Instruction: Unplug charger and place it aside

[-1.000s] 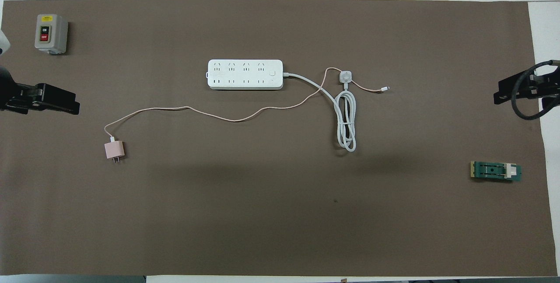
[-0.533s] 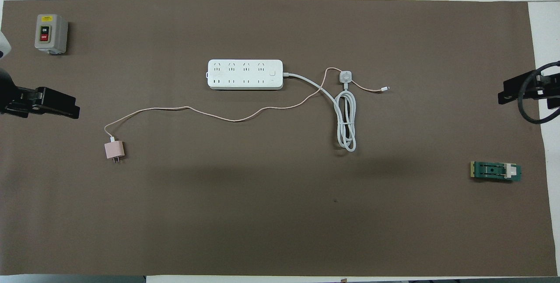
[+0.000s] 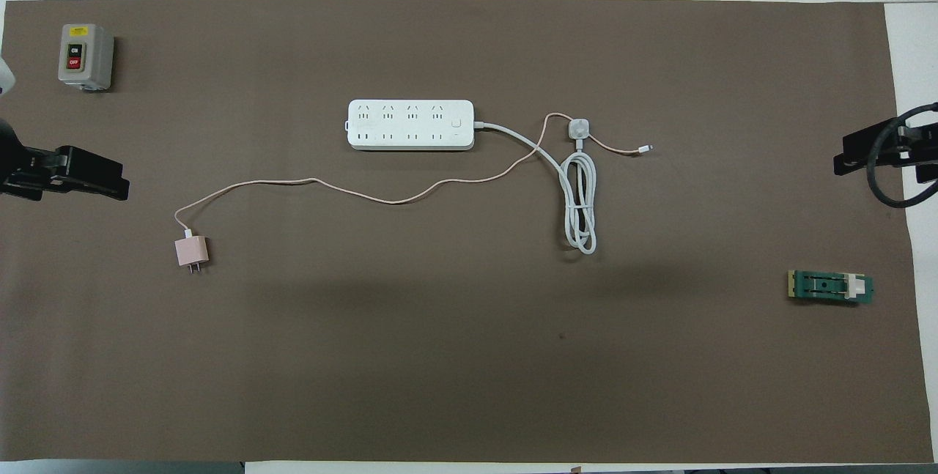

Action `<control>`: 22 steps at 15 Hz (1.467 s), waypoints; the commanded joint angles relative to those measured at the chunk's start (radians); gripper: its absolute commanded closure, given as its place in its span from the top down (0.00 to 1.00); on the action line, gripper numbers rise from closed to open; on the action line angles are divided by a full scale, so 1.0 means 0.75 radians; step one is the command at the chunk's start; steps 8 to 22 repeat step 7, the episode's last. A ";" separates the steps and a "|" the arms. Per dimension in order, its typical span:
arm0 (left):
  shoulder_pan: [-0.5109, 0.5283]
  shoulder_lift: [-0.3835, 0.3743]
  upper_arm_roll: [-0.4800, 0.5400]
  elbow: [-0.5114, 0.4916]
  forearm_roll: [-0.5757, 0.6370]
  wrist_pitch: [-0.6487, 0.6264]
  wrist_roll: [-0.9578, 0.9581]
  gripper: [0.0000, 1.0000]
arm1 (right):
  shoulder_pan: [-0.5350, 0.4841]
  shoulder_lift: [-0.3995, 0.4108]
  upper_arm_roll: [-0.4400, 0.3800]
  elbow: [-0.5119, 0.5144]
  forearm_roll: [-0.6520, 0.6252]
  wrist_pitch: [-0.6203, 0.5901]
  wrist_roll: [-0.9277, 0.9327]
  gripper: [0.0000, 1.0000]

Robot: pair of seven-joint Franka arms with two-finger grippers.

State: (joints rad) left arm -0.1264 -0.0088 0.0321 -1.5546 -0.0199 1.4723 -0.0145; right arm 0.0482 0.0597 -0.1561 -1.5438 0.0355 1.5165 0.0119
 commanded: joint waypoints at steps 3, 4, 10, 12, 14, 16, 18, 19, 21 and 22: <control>-0.011 -0.007 0.008 0.005 0.018 -0.020 -0.064 1.00 | -0.001 -0.031 0.006 -0.040 -0.023 0.023 0.021 1.00; -0.011 -0.007 0.008 0.005 0.018 -0.022 -0.071 1.00 | -0.001 -0.031 0.006 -0.040 -0.023 0.023 0.021 1.00; -0.011 -0.007 0.008 0.005 0.016 -0.024 -0.071 1.00 | -0.001 -0.031 0.006 -0.040 -0.023 0.023 0.021 1.00; -0.011 -0.007 0.008 0.005 0.016 -0.024 -0.071 1.00 | -0.001 -0.031 0.006 -0.040 -0.023 0.023 0.021 1.00; -0.011 -0.007 0.008 0.005 0.016 -0.024 -0.071 1.00 | -0.001 -0.031 0.006 -0.040 -0.023 0.023 0.021 1.00; -0.011 -0.007 0.008 0.005 0.016 -0.024 -0.071 1.00 | -0.001 -0.031 0.006 -0.040 -0.023 0.023 0.021 1.00; -0.011 -0.007 0.008 0.005 0.016 -0.024 -0.071 1.00 | -0.001 -0.031 0.006 -0.040 -0.023 0.023 0.021 1.00; -0.011 -0.007 0.008 0.005 0.016 -0.024 -0.071 1.00 | -0.001 -0.031 0.006 -0.040 -0.023 0.023 0.021 1.00; -0.011 -0.007 0.008 0.005 0.016 -0.024 -0.071 1.00 | -0.001 -0.031 0.006 -0.040 -0.023 0.023 0.021 1.00; -0.011 -0.007 0.008 0.005 0.016 -0.024 -0.071 1.00 | -0.001 -0.031 0.006 -0.040 -0.023 0.023 0.021 1.00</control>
